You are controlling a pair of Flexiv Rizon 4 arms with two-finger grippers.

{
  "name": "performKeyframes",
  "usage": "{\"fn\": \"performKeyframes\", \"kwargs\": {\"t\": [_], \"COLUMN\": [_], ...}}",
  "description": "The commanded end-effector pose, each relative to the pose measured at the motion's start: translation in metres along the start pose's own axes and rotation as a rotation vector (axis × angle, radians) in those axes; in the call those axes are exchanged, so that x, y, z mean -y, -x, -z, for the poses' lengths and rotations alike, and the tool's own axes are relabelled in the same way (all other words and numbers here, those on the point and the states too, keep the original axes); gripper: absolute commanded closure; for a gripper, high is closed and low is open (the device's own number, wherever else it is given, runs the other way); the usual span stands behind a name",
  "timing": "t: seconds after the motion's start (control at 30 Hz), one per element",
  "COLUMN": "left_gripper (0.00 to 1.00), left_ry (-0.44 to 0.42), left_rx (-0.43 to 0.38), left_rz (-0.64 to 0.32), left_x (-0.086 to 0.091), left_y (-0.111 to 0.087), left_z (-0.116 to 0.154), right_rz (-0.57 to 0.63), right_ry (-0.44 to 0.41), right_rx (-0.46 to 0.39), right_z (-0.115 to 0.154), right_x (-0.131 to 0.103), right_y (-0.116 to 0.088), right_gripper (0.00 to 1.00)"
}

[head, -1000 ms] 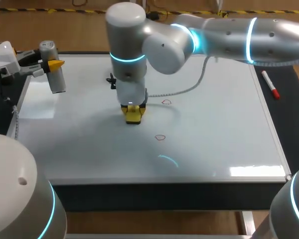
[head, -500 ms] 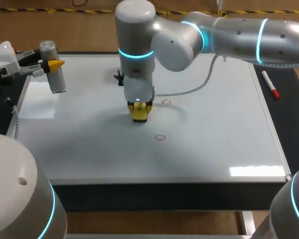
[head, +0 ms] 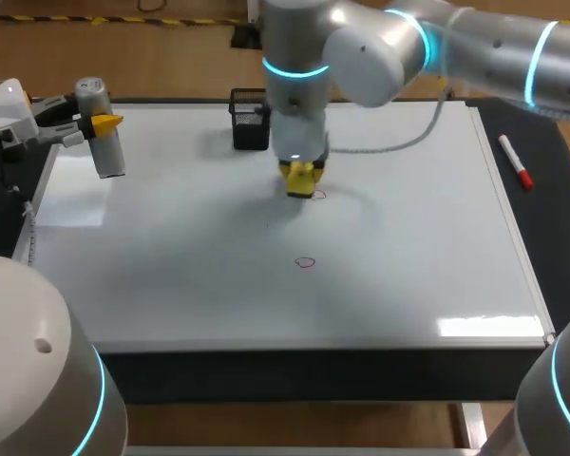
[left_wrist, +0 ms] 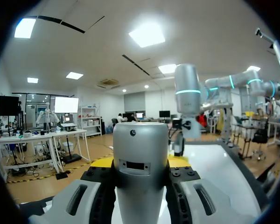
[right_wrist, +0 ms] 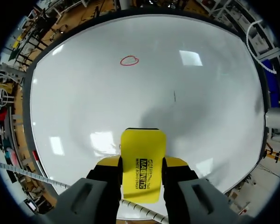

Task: Pick up the inspection probe, press it on each red-marked spot on the whiteboard one by one, put down the probe, pick up the eraser, and wipe off all the red marks.

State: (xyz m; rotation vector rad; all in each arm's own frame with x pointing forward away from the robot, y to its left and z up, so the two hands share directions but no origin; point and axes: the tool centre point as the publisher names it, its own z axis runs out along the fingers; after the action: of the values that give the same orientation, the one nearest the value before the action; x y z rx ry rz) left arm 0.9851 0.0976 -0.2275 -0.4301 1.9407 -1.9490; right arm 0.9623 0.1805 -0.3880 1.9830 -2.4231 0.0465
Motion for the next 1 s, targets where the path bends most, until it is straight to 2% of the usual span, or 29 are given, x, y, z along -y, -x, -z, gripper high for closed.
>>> {"fn": "performKeyframes", "kwargs": {"t": [0.03, 0.53, 0.77, 1.0], "left_gripper": [1.00, 1.00, 1.00, 1.00], "left_ry": [0.000, 0.000, 0.000, 0.000], "left_rx": [0.001, 0.001, 0.001, 0.001], "left_rz": [-0.001, -0.001, -0.001, -0.001], "left_x": [0.001, 0.001, 0.001, 0.001], "left_y": [0.000, 0.000, 0.000, 0.000], "left_z": [0.000, 0.000, 0.000, 0.000], "right_rz": [-0.036, -0.266, -0.361, -0.410], "right_ry": [0.006, 0.055, 0.072, 0.082], "right_rx": [0.007, 0.003, 0.000, -0.012], "right_z": [0.008, 0.005, 0.000, -0.007], "right_x": [0.021, 0.093, 0.114, 0.127], "right_y": [-0.043, -0.156, -0.198, -0.223], "right_gripper": [1.00, 1.00, 1.00, 1.00]}}
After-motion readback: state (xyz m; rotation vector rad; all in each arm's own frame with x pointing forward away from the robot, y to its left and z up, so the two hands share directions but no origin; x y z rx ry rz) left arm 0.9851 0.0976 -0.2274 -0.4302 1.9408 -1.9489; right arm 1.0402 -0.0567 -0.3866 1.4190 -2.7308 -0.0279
